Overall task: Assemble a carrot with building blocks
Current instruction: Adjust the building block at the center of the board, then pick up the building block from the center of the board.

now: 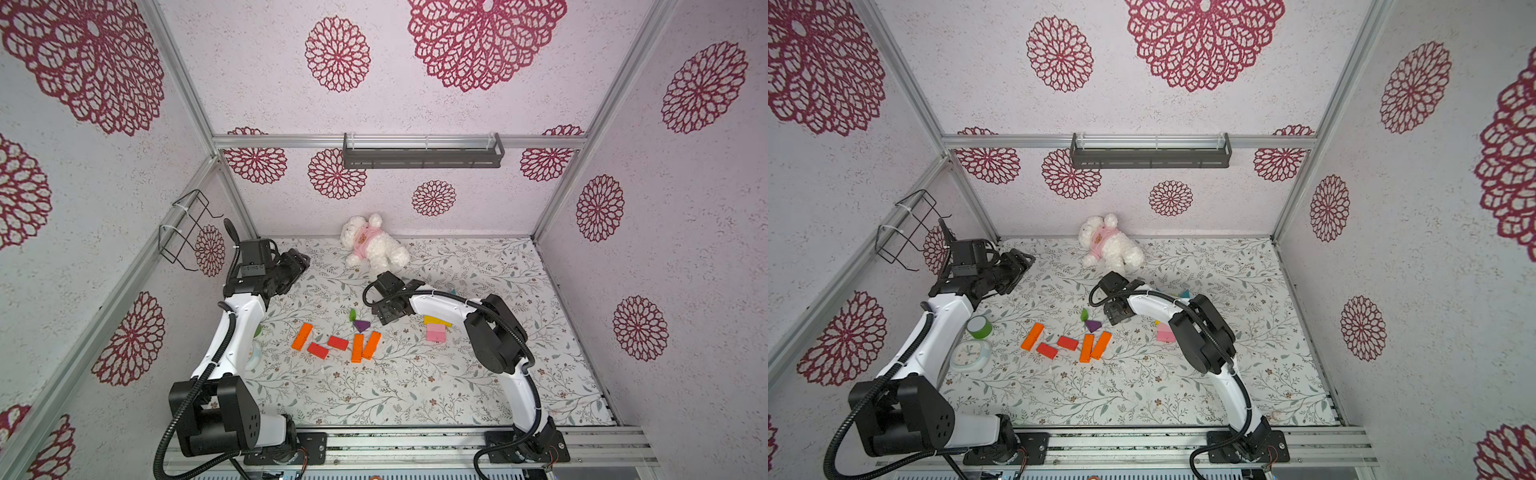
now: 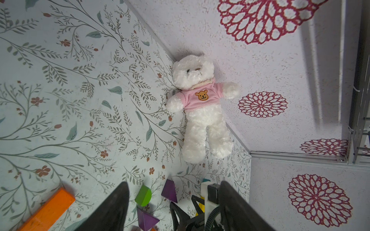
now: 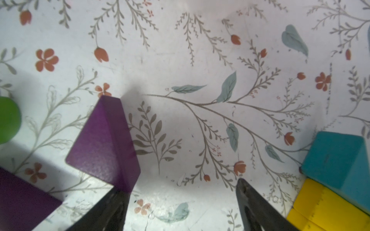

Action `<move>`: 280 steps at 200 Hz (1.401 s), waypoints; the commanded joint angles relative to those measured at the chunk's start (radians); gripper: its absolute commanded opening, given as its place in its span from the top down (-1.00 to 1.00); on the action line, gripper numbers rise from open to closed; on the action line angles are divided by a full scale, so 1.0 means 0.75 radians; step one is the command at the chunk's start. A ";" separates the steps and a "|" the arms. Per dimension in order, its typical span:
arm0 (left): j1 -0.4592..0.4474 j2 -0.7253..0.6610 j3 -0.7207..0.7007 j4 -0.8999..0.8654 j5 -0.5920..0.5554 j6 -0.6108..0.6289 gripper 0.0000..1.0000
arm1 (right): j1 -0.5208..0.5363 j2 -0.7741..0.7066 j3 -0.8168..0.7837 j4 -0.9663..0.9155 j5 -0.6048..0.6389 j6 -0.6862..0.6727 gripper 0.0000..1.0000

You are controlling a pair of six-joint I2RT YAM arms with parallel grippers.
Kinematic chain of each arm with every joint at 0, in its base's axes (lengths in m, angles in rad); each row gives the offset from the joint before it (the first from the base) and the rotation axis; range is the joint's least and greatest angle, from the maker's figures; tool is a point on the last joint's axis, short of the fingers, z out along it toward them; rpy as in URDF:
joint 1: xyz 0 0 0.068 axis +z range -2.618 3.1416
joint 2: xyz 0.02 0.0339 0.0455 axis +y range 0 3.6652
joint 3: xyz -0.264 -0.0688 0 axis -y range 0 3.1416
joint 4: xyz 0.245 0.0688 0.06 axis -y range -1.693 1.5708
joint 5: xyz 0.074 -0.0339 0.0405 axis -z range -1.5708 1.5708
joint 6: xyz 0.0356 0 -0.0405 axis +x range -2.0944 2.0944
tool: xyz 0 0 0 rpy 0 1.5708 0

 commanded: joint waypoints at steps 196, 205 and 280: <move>0.032 -0.016 -0.020 0.040 0.032 -0.021 -0.48 | 0.183 0.234 0.603 -0.154 -0.141 0.203 -0.38; 0.031 -0.017 -0.019 0.042 0.035 -0.025 -0.48 | 0.184 0.246 0.616 -0.158 -0.144 0.205 -0.38; 0.033 -0.014 -0.024 0.048 0.043 -0.031 -0.49 | 0.187 0.331 0.689 -0.186 -0.137 0.211 -0.21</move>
